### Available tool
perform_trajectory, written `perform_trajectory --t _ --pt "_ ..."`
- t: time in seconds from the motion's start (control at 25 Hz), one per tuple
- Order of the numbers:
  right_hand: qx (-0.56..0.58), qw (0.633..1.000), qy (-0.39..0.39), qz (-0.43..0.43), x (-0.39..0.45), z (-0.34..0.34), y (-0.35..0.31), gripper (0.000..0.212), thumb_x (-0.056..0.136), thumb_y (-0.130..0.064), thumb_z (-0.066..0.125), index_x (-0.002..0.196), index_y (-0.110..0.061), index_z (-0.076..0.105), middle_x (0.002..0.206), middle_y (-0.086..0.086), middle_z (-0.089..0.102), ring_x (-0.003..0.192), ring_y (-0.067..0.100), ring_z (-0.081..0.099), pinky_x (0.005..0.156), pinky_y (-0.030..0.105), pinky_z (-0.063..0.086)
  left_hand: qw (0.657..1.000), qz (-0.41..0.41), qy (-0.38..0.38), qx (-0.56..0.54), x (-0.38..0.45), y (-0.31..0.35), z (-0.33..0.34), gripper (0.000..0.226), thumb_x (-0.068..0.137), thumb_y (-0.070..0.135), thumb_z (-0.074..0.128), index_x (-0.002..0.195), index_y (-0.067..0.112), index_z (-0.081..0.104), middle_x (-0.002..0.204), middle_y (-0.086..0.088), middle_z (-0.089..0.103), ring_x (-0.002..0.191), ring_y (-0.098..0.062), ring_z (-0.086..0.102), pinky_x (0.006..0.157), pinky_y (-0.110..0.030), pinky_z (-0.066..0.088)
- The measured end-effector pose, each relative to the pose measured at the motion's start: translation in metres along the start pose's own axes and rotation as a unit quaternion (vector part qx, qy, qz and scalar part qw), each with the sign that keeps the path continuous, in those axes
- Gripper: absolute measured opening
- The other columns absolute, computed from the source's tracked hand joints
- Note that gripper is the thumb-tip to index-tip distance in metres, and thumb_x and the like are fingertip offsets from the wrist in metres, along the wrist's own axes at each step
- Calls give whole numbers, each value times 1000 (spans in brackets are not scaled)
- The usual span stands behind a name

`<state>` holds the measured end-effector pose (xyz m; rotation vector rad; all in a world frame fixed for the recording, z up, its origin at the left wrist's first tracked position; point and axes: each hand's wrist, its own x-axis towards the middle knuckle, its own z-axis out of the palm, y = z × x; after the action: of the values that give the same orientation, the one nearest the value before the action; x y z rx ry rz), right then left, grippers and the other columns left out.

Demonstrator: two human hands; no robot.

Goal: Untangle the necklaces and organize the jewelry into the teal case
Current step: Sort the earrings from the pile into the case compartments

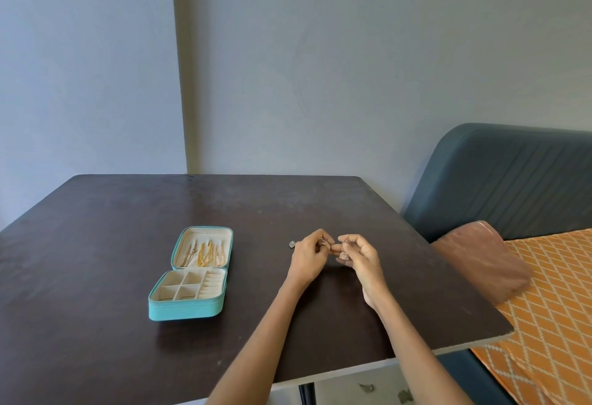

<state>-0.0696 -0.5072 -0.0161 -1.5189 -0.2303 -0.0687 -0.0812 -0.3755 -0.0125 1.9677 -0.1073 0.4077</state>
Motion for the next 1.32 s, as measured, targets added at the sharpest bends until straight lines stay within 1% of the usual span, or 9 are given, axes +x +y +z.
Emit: perform_trajectory --t 0.16,0.28,0.44,0.52,0.6,0.76,0.92,1.16,1.32 --pt "27 999 19 -2 1 -1 -1 16 98 -4 44 101 -7 59 96 10 71 89 17 67 77 25 56 999 -7 -22 -44 -1 3 -2 33 84 1 48 104 15 71 97 2 72 81 -7 63 73 -16 48" --pt "36 999 21 -9 0 -2 -3 14 98 -6 45 101 -6 59 97 9 72 90 15 68 75 23 55 996 1 -5 -88 -4 6 -3 20 89 17 58 93 27 75 93 11 71 81 4 64 70 -6 44" --pt "40 999 27 -12 -1 -2 -3 15 96 -4 49 99 -10 62 97 5 72 93 10 67 77 20 53 987 -18 76 -138 -5 3 -6 4 84 12 68 87 15 65 75 3 70 72 -4 64 72 -25 51" --pt "28 999 31 -21 -2 -2 -3 15 95 -5 50 101 -10 63 97 4 72 95 9 67 80 19 52 979 -43 79 -180 -7 4 -10 17 85 8 66 98 15 57 79 -4 71 78 -15 67 77 -32 53" --pt "7 999 28 -27 -3 -2 -5 16 96 -7 51 103 -12 64 98 3 73 96 7 67 81 18 50 977 -45 64 -198 -11 7 -12 24 86 5 63 108 15 60 85 -10 71 83 -19 67 81 -36 56" --pt "-3 999 18 -41 -12 19 -15 16 93 -8 56 98 -19 67 92 -4 74 91 6 67 78 17 49 973 -29 28 -229 -17 29 -29 17 84 12 69 100 16 70 80 -3 73 76 -12 68 75 -29 56" --pt "28 999 11 -45 -23 72 -37 13 91 -16 61 101 -18 69 79 -9 73 72 -2 64 57 9 45 984 14 -5 -179 -10 51 -84 5 84 11 68 83 9 73 61 9 69 59 0 62 61 -13 48" --pt "37 997 -28 -55 -52 158 -65 20 93 -8 55 110 -9 66 97 5 69 86 6 63 77 20 50 989 11 69 -128 -53 30 -194 7 84 16 69 79 14 73 64 5 70 59 -2 60 61 -15 48" --pt "46 997 -60 -35 -73 202 -76 19 92 -4 55 107 -7 66 95 7 69 80 6 63 71 15 52 994 -36 71 -69 -87 7 -247 9 83 19 70 81 11 74 68 0 71 54 -2 60 56 -15 49"
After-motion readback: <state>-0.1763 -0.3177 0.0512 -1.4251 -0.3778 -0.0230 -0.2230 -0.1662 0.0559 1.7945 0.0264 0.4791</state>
